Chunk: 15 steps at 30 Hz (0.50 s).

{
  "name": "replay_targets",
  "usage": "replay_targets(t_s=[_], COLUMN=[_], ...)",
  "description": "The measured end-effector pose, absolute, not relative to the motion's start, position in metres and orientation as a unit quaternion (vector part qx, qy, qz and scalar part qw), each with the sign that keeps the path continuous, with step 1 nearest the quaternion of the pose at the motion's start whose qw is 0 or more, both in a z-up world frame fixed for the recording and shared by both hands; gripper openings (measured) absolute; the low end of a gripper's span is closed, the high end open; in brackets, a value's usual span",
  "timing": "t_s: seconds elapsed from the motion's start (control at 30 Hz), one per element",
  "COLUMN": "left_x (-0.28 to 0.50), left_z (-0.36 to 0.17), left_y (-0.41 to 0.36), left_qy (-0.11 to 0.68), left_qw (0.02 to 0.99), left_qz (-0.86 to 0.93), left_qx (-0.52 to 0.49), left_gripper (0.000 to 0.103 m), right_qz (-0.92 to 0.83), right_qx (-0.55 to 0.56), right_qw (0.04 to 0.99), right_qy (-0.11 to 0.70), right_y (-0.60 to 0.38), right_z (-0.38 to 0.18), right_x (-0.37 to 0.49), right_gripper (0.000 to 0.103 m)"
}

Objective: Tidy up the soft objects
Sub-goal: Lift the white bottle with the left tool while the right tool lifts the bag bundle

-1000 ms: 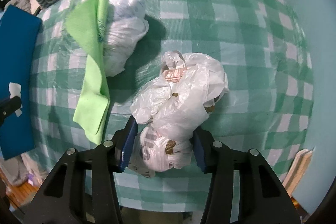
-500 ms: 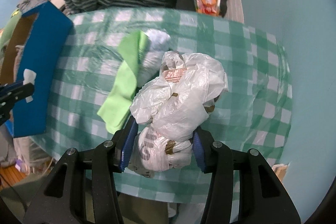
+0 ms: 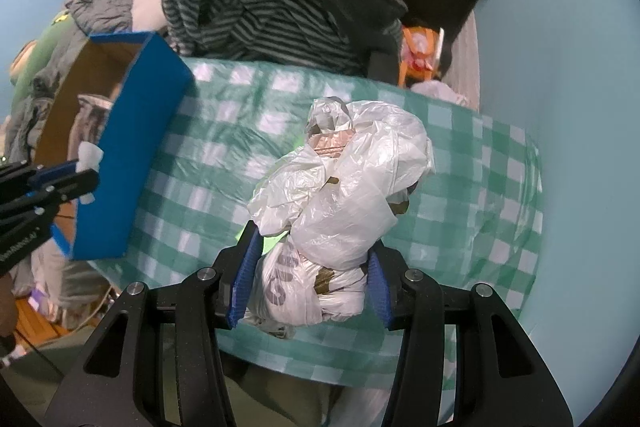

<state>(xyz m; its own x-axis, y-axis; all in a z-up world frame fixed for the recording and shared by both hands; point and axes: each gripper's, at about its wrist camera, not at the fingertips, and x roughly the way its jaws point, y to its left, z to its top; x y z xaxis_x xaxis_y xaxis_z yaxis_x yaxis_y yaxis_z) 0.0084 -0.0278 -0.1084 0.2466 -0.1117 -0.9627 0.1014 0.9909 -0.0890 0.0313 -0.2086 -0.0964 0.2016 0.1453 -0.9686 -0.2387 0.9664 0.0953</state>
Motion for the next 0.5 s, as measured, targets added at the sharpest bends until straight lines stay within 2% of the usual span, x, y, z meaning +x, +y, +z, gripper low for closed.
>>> replay_targets(t_s=[0.5], left_x=[0.005], left_z=[-0.078], left_y=[-0.001], left_qy=[0.595], left_qw=[0.803], left_qz=[-0.044], left_qx=[-0.019], left_gripper=[0.016], right_qz=[0.17], right_qx=[-0.049], right_qw=[0.783], right_qy=[0.596], right_y=[-0.173], right_z=[-0.058], right_x=[0.043], right_gripper=[0.049])
